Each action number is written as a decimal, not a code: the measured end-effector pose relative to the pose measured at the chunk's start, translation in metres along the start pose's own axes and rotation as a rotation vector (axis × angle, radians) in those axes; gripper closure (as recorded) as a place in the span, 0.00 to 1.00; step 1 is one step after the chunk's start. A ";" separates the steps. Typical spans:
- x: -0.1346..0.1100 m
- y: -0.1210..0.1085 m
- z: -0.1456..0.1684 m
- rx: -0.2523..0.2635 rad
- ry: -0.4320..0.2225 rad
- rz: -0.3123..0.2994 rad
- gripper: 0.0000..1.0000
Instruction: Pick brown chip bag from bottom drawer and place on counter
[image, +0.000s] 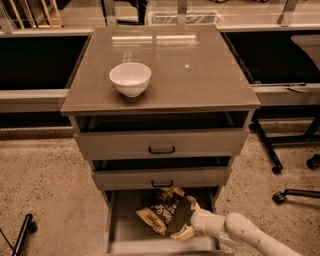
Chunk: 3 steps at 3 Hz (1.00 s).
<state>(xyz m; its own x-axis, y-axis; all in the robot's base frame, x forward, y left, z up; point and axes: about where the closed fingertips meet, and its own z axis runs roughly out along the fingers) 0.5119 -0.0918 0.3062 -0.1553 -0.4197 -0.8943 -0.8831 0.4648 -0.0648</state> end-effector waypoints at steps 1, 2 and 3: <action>0.023 0.017 0.044 -0.056 0.037 -0.038 0.00; 0.062 0.035 0.093 -0.050 0.030 -0.089 0.00; 0.076 0.043 0.120 -0.037 0.026 -0.143 0.00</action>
Offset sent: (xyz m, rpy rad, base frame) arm 0.0002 0.0761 -0.1522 -0.0610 -0.0546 0.0767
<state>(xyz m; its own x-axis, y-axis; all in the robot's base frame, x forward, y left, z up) 0.5157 -0.0099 0.1826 -0.0383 -0.4998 -0.8653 -0.9127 0.3700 -0.1733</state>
